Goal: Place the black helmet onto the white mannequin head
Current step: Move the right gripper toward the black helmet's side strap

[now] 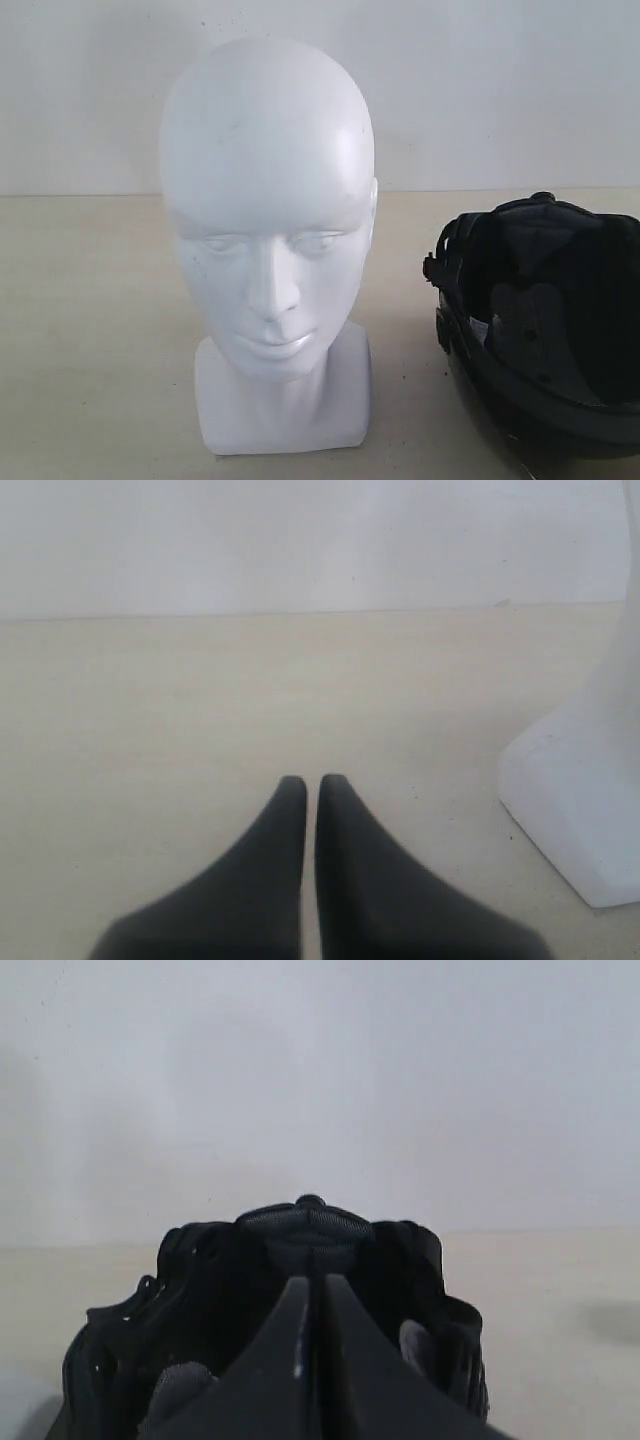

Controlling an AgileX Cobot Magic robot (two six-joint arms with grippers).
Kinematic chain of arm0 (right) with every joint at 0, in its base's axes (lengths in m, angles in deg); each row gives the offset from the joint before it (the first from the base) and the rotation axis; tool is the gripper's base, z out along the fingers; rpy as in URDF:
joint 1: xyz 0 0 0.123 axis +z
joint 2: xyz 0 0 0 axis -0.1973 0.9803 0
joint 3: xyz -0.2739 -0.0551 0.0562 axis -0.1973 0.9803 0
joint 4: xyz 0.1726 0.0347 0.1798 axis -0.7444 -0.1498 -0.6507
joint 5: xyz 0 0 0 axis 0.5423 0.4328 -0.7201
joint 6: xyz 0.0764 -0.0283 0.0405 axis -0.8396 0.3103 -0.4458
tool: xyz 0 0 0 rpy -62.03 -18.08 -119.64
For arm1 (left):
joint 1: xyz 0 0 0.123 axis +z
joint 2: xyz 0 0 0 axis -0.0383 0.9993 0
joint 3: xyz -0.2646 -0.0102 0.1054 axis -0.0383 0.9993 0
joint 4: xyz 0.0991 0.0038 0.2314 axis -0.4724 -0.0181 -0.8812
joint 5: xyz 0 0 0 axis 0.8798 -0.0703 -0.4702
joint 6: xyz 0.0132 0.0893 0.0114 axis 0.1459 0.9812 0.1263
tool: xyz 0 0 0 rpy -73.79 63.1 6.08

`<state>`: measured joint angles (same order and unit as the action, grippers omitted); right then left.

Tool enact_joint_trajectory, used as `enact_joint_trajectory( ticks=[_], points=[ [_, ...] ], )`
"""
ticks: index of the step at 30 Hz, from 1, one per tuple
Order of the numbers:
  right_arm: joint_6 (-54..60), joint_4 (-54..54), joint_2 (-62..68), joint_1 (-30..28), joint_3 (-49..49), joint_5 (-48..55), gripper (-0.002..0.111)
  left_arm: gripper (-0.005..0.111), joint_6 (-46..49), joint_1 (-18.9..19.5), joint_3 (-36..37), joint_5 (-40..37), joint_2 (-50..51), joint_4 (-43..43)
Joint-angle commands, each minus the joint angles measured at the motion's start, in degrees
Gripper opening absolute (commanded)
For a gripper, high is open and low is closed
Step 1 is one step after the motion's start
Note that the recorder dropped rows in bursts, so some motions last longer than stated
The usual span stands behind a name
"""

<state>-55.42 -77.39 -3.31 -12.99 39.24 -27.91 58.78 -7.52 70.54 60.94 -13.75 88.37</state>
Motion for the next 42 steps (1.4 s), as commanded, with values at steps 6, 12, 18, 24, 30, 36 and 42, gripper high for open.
enact_joint_trajectory(
  ticks=[6, 12, 18, 24, 30, 36, 42],
  points=[
    [-0.2, 0.1, -0.3, -0.1, -0.1, -6.8, 0.003, 0.004, 0.2, 0.2, 0.2, 0.1, -0.2, 0.6],
    [-3.7, 0.1, -0.3, -0.1, -0.1, -10.9, 0.003, 0.004, 0.2, 0.2, 0.2, 0.1, -0.2, 0.6],
    [-3.6, 4.8, 0.2, -0.1, -7.3, -6.5, 0.000, 0.004, 0.2, 0.2, 0.2, 0.1, -0.2, 0.6],
    [0.7, 4.1, 14.6, 2.5, -22.2, 9.7, 0.000, 0.004, 0.2, 0.2, 0.2, 0.1, -0.2, 0.6],
    [14.3, -13.1, 31.8, 14.4, -31.6, 16.8, 0.000, 0.004, 0.2, 0.2, 0.2, 0.1, -0.2, 0.6],
    [13.0, -13.1, 44.8, 22.0, -34.9, 17.6, 0.000, 0.004, 0.2, 0.2, 0.2, 0.1, -0.2, 0.6],
    [5.9, -9.9, 53.7, 26.2, -38.5, 18.3, 0.000, 0.004, 0.2, 0.2, 0.2, 0.1, -0.2, 0.6]
  ],
)
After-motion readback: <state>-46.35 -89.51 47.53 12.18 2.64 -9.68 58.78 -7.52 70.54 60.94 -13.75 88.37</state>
